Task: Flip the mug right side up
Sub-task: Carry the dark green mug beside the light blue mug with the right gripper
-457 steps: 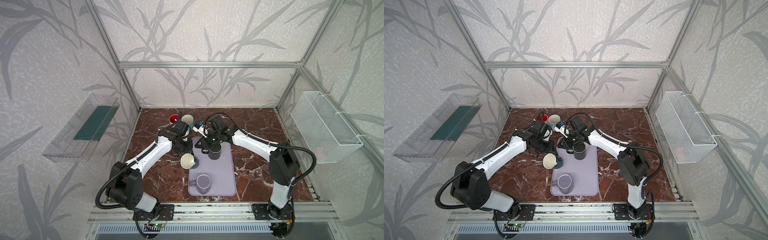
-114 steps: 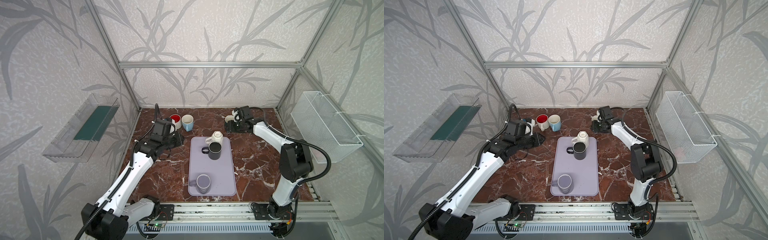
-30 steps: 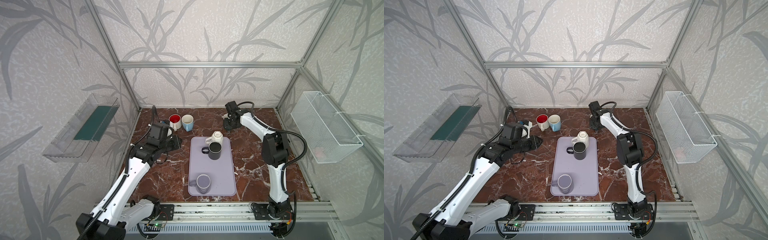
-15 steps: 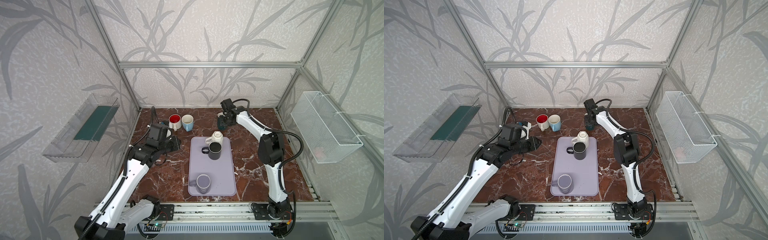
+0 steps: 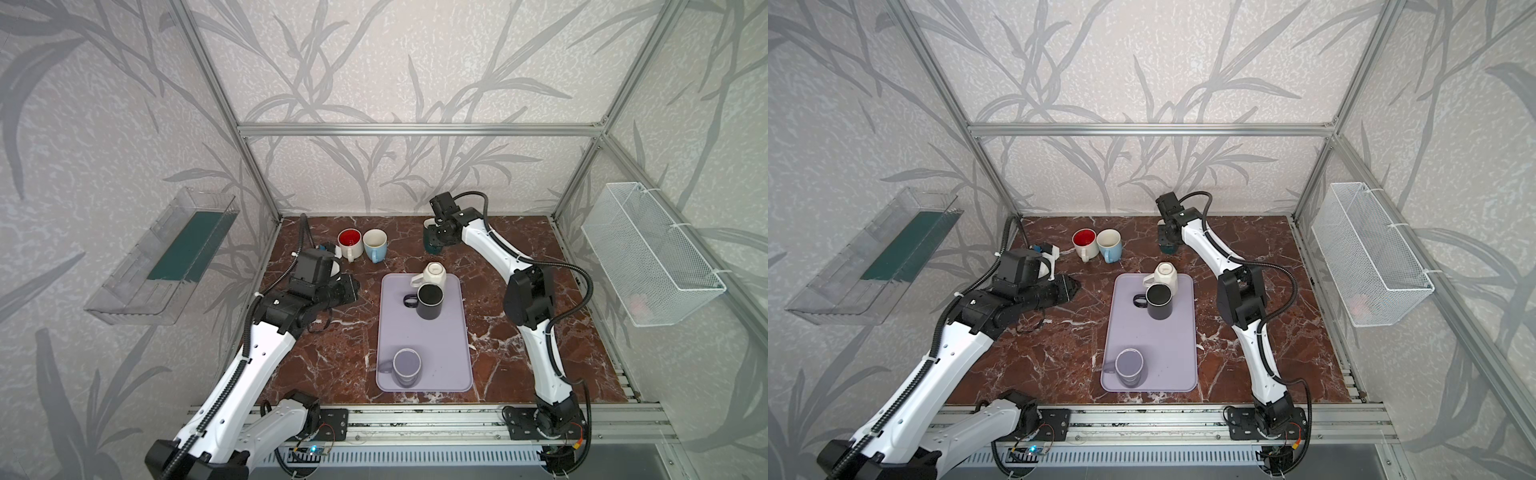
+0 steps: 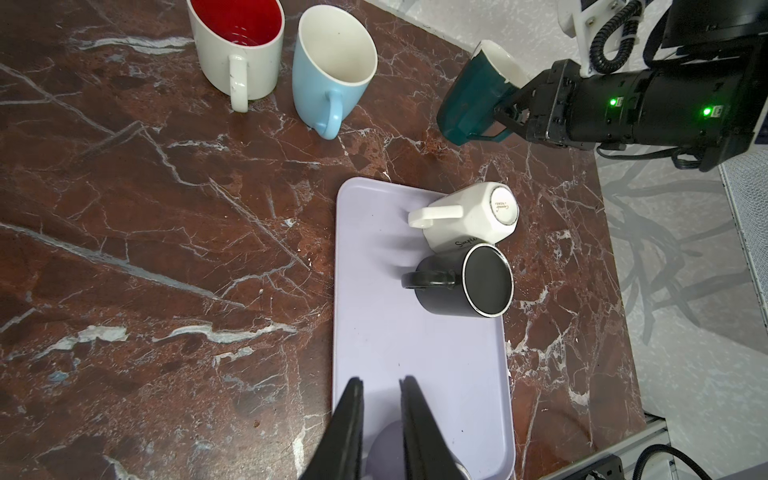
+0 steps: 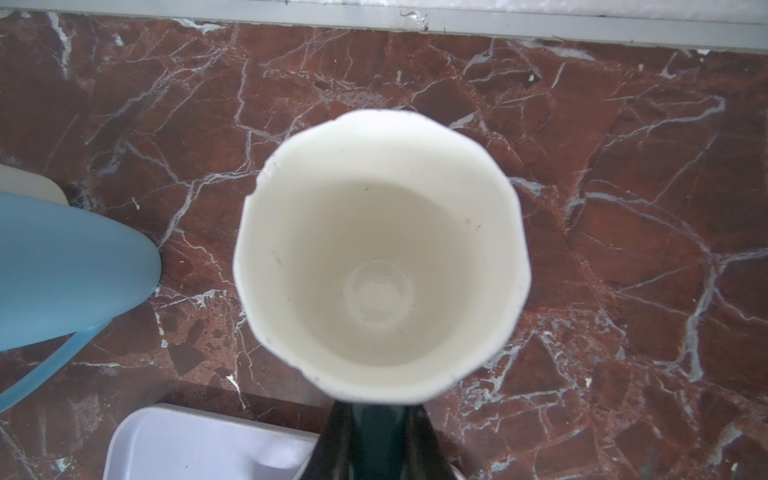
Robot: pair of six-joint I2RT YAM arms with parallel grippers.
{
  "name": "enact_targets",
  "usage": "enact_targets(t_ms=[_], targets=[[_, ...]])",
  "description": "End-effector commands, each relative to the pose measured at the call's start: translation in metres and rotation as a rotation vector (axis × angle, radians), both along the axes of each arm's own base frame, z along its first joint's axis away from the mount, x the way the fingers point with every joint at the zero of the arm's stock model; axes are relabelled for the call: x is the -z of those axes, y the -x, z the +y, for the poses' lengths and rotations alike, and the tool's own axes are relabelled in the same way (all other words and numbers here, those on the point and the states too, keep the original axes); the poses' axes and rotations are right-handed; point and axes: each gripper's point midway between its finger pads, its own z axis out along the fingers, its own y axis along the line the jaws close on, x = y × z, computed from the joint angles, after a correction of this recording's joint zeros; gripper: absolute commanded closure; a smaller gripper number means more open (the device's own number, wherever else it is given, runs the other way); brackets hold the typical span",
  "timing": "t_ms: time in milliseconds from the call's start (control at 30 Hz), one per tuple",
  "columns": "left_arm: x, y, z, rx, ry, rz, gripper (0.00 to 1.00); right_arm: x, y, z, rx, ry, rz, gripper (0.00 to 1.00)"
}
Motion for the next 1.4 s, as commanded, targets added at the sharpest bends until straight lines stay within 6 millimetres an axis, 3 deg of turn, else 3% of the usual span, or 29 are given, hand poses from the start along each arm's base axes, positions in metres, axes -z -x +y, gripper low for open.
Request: enact_targets(t_ms=[0, 867, 1367], targets=[[0.000, 0.006, 0.005, -0.004, -0.028, 0.000, 0.79, -0.032, -0.012, 0.011, 0.008, -0.026, -0.093, 1.00], [0.003, 0.013, 0.010, -0.013, -0.039, 0.003, 0.80, -0.035, -0.001, 0.086, 0.004, -0.057, -0.187, 1.00], [0.000, 0.020, 0.017, -0.024, -0.053, -0.007, 0.80, -0.023, 0.004, 0.104, 0.017, -0.049, -0.204, 1.00]])
